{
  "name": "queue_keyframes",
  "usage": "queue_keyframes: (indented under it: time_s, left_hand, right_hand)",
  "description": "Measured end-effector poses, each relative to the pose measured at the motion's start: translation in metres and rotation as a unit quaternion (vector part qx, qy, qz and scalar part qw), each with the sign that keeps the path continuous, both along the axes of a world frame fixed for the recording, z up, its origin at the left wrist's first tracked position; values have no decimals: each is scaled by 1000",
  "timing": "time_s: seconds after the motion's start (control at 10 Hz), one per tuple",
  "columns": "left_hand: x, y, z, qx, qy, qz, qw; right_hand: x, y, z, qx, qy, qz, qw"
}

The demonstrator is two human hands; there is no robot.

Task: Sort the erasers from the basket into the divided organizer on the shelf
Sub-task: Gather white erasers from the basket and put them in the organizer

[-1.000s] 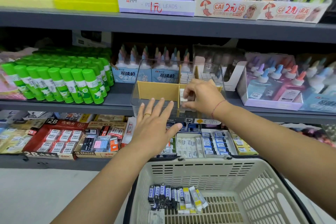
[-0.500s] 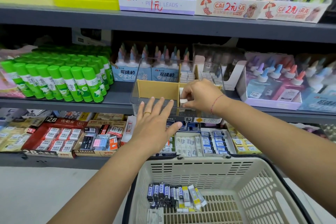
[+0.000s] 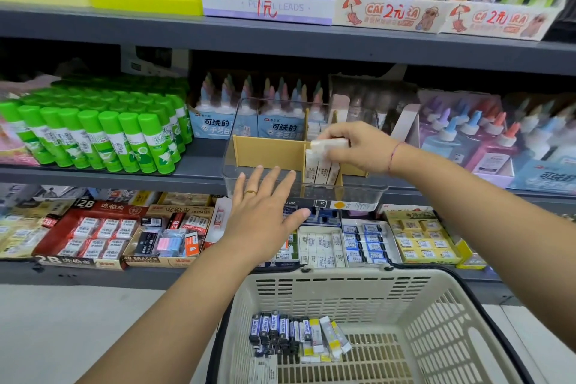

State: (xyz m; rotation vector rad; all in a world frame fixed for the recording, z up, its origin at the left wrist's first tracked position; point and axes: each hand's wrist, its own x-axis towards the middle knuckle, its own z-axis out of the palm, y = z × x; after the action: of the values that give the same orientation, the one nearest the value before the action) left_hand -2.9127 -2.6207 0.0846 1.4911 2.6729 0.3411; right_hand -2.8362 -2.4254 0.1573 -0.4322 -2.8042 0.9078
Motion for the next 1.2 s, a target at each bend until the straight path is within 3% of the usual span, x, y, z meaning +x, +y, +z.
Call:
queue_keyframes:
  time_s: [0.2, 0.3, 0.5, 0.9, 1.0, 1.1, 1.2]
  left_hand:
    - [0, 1, 0, -1, 3, 2, 1000]
    - [0, 1, 0, -1, 6, 2, 1000]
    - [0, 1, 0, -1, 6, 0, 1000]
    - [-3, 2, -6, 14, 17, -1, 1000]
    - [0, -2, -8, 41, 23, -8, 999]
    - [8, -11, -15, 145, 53, -32, 988]
    - [21, -24, -28, 222, 53, -37, 973]
  right_hand:
    - [-5, -6, 1, 178, -132, 11, 975]
    - [-6, -10, -2, 177, -173, 19, 969]
    - [-13, -18, -9, 270, -78, 1, 960]
    - [-18, -12, -38, 217, 35, -65, 973]
    - [-18, -11, -38, 227, 28, -57, 972]
    - [-10, -14, -32, 201, 62, -74, 975]
    - [16, -34, -34, 148, 179, -90, 969]
